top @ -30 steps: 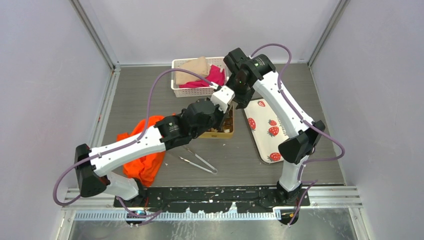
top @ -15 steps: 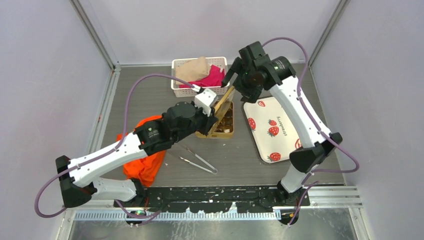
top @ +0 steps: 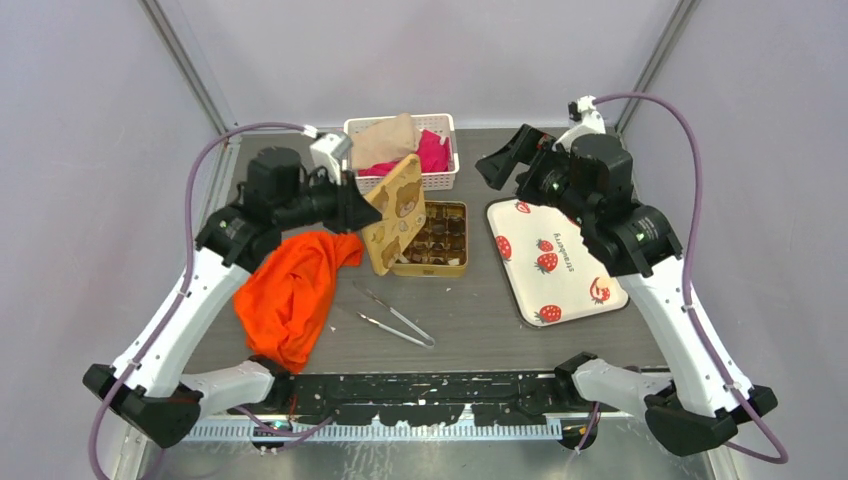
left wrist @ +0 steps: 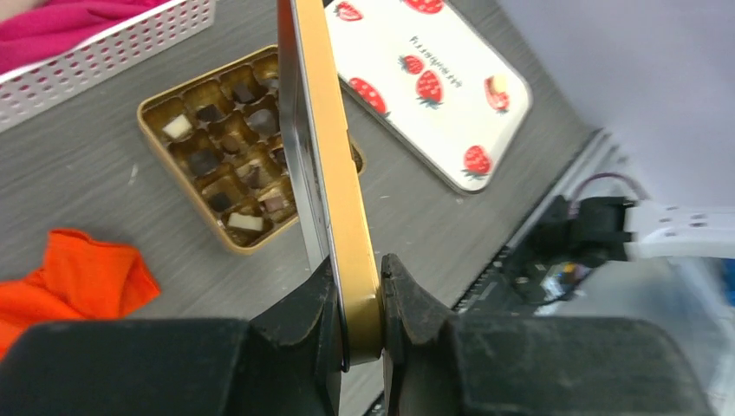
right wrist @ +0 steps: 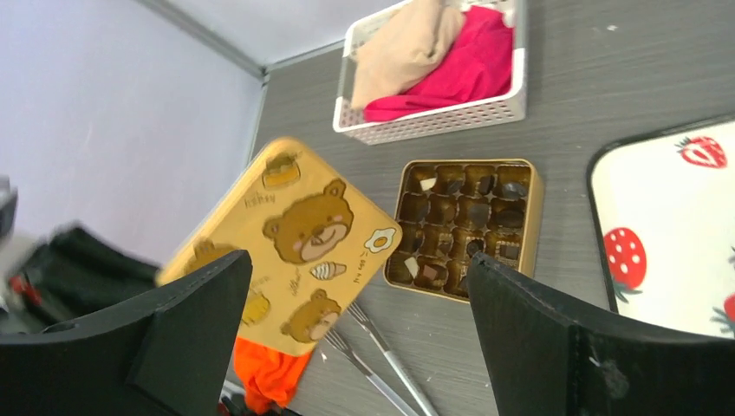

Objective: Pack the chocolate
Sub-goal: Pick up the box lid from the center of the board.

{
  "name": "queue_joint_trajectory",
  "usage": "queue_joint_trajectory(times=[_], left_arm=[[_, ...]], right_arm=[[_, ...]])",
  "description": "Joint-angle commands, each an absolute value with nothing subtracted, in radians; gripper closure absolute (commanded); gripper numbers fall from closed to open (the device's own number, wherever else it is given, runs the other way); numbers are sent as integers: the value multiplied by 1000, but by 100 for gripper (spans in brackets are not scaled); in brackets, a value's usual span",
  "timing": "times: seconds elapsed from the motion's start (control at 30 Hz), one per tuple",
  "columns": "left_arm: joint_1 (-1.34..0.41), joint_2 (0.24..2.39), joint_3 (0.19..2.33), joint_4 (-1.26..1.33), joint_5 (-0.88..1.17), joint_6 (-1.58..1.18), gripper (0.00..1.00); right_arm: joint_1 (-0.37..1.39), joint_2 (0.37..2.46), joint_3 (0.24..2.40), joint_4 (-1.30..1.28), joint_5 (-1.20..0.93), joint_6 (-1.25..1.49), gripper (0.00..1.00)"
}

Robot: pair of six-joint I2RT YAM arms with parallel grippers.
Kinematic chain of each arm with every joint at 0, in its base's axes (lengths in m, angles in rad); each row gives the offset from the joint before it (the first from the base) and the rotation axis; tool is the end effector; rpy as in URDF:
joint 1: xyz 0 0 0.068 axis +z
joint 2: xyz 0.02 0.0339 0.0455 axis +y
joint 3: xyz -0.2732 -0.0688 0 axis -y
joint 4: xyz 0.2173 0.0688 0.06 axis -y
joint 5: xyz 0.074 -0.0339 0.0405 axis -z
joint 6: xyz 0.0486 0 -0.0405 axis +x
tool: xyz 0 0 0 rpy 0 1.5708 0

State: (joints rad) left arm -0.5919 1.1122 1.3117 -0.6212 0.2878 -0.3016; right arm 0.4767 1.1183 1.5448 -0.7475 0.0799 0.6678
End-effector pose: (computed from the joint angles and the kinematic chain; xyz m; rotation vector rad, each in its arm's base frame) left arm 0.1667 -0.1287 0.4110 0.4915 2.0201 -0.8495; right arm 0.1704 0.0836 0.4651 0.2423 1.9379 0.6970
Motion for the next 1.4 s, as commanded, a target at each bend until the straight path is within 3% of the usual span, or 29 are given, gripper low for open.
queue_joint_trajectory(times=[0.0,0.2,0.53,0.73,0.87,1.0,1.1,1.23,1.37], left_arm=[[-405,1174,1433,-704,837,-414,100],[-296,1209,1344,-472,1194,-673,100],[-238,1212,1295,-219,1340,-835,100],[-226,1236,1299,-119,1360,-899,100],[-217,1252,1304,-64,1360,-937,100],[-212,1271,1301,-25,1359,-971,100],[-209,1277,1299,23,1357,-998,100],[-206,1290,1309,34,1350,-999,100],[-206,1305,1318,37,1348,-996,100]], right_arm=[[473,1097,1436,-502,-160,515,0],[464,1165,1401,-455,-491,515,0],[423,1175,1335,-423,-592,542,0],[382,1196,1269,-222,-960,733,0],[379,1219,1193,82,-1142,995,9],[380,1217,1181,112,-1167,1029,19],[379,1222,1178,114,-1181,1040,31],[380,1216,1161,144,-1205,1074,55],[380,1193,1143,150,-1214,1103,69]])
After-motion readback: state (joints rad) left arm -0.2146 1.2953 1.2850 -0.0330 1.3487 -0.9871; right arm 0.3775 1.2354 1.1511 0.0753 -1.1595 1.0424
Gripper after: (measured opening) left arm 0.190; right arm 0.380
